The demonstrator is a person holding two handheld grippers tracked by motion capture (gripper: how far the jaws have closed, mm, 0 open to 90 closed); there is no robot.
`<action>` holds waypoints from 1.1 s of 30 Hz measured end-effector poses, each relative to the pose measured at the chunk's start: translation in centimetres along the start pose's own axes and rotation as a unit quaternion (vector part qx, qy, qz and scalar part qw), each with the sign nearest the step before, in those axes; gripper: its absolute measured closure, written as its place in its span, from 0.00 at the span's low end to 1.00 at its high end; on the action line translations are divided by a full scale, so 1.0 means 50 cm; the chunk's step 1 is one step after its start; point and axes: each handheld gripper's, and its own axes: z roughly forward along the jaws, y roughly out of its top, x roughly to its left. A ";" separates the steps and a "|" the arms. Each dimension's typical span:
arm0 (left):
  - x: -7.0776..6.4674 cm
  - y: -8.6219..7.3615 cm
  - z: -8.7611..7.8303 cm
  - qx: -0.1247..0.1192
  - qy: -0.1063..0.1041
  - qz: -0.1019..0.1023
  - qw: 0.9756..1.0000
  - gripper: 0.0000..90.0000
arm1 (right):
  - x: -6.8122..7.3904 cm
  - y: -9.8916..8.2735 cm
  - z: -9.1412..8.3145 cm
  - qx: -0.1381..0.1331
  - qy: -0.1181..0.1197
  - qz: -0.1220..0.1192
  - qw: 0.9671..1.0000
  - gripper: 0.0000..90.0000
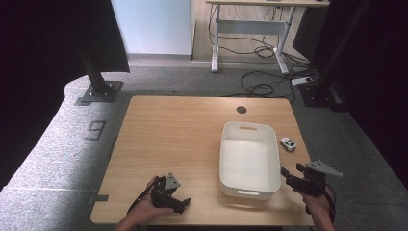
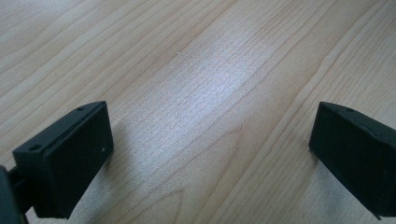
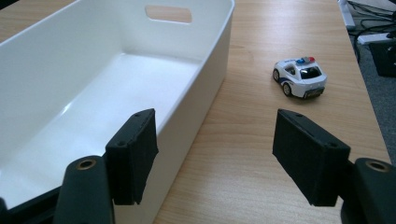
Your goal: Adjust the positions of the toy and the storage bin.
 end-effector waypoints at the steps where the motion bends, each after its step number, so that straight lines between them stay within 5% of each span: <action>1: 0.000 0.000 0.000 0.000 0.000 0.000 1.000 0.00 | 0.002 0.002 -0.001 -0.001 -0.001 -0.002 1.000 0.34; 15: 0.000 0.000 0.000 0.000 -0.001 0.001 1.000 0.00 | 0.034 0.017 0.009 0.005 0.008 0.000 1.000 0.34; 33: 0.000 0.001 0.001 0.000 -0.001 0.000 1.000 0.00 | 0.057 0.018 0.035 0.010 0.011 -0.031 0.999 0.32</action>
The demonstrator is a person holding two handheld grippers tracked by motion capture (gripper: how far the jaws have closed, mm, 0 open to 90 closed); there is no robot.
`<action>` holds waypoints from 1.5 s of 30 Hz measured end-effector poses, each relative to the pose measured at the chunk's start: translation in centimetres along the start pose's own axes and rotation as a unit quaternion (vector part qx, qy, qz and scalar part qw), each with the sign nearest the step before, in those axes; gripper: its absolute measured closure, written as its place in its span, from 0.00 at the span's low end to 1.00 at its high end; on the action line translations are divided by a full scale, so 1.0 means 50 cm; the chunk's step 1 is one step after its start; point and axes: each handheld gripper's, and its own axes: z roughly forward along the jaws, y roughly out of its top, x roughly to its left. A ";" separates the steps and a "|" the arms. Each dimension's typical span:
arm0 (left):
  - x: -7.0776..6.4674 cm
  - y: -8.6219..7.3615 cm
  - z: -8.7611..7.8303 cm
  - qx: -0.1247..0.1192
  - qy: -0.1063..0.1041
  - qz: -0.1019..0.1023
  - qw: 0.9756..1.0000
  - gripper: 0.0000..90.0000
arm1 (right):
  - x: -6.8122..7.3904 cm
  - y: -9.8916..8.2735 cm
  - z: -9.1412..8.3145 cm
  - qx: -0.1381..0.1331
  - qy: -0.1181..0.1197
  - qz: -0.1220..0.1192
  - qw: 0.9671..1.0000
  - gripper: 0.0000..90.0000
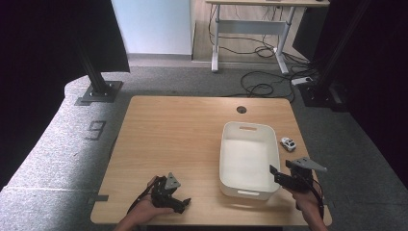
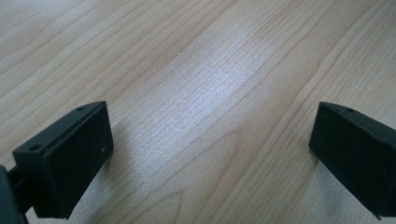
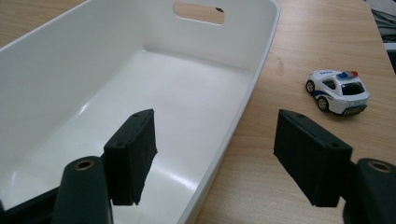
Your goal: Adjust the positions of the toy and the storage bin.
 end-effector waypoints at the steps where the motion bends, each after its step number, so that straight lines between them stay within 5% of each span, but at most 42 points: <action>1: 0.000 0.000 0.000 0.000 0.000 0.000 1.000 0.00 | 0.002 0.000 0.004 0.003 -0.003 -0.003 1.000 0.28; 6: 0.000 0.000 0.000 0.000 0.000 0.000 1.000 0.00 | 0.001 0.000 0.010 0.012 -0.004 -0.001 1.000 0.28; 16: -0.001 0.001 0.000 0.000 0.000 0.000 1.000 0.00 | 0.002 -0.001 0.021 0.033 -0.011 0.017 0.999 0.49; 32: -0.001 0.001 0.001 0.000 0.000 0.001 1.000 0.00 | -0.007 -0.012 0.042 0.049 -0.005 0.012 0.999 0.66; 45: -0.001 0.001 0.001 0.000 0.000 0.000 1.000 0.00 | 0.000 -0.010 0.044 0.049 -0.016 0.048 0.998 0.79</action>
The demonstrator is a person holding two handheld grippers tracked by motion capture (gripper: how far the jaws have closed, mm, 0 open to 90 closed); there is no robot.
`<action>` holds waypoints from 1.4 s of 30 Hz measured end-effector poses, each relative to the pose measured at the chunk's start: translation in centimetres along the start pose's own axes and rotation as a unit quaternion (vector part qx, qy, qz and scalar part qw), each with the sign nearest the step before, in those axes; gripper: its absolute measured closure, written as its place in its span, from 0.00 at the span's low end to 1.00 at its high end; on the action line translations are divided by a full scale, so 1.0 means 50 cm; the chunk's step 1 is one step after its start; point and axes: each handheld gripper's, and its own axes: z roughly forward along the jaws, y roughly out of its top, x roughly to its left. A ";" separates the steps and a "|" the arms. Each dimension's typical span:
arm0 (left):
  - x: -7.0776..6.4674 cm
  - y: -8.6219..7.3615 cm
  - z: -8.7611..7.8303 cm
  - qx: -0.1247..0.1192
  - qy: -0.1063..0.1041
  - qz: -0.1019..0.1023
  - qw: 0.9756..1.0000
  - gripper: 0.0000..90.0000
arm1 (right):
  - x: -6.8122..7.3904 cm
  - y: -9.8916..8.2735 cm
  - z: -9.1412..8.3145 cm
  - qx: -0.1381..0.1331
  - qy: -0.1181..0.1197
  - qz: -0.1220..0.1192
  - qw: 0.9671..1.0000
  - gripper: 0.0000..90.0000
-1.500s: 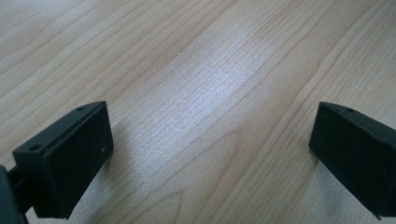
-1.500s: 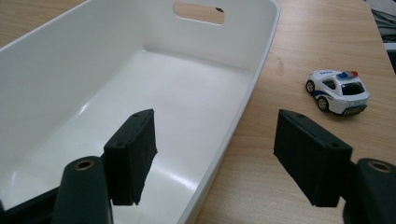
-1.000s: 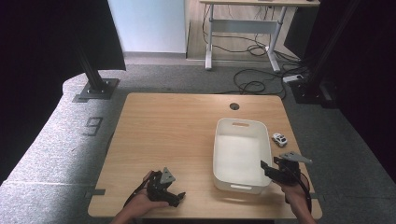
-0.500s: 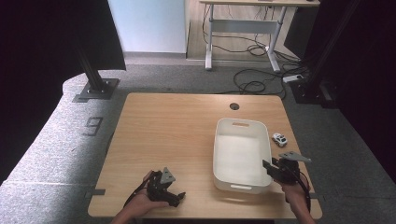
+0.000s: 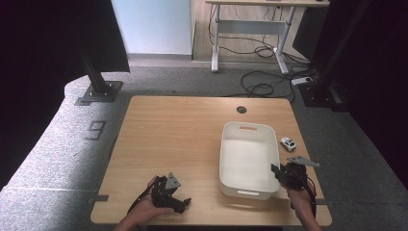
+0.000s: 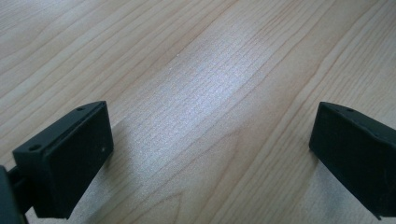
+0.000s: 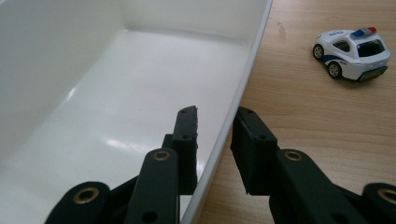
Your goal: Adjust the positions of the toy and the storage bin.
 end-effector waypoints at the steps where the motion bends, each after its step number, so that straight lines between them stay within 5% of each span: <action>1: 0.000 0.000 0.000 0.000 0.000 0.000 1.000 0.00 | 0.002 0.000 0.000 0.000 -0.001 0.004 1.000 0.79; 27: -0.001 0.000 0.000 0.000 0.001 -0.001 1.000 0.00 | 0.028 0.006 0.014 -0.002 0.002 0.008 1.000 0.79; 42: -0.001 0.000 0.000 0.000 0.002 -0.003 1.000 0.00 | 0.083 0.021 0.043 0.001 0.007 -0.001 1.000 0.79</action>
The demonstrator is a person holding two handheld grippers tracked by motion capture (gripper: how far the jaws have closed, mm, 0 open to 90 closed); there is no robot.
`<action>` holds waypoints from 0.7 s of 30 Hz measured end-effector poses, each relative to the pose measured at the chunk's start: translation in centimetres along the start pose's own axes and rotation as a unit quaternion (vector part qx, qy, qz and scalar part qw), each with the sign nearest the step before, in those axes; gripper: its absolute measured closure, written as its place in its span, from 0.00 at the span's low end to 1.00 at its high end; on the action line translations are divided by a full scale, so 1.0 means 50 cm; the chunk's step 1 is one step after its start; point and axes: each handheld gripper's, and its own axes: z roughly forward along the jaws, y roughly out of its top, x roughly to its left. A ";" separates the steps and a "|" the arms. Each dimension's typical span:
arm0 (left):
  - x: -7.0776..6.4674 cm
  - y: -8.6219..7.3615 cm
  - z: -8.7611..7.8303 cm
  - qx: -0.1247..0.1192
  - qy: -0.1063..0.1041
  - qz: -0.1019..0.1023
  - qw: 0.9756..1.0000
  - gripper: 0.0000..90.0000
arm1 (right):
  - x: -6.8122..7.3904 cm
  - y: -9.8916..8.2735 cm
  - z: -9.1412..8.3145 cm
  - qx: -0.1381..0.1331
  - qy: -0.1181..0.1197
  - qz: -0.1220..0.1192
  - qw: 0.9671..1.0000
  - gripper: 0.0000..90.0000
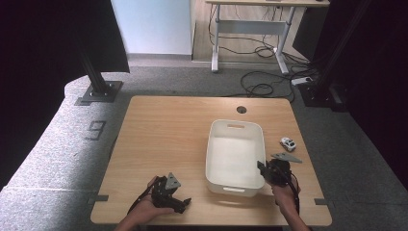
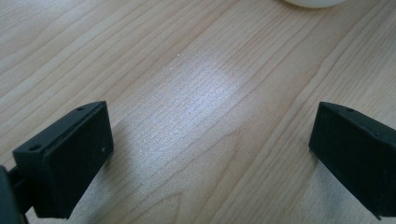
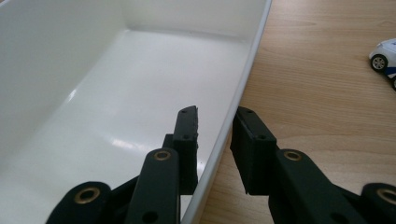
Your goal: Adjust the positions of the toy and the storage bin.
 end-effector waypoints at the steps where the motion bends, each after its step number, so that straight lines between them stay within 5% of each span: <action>1: 0.000 0.000 0.000 0.000 0.000 0.000 1.000 0.00 | 0.002 0.000 0.001 0.000 0.000 0.000 1.000 0.79; 21: 0.000 0.000 0.000 0.000 0.001 0.000 1.000 0.00 | 0.044 0.013 0.027 -0.002 0.010 -0.006 1.000 0.79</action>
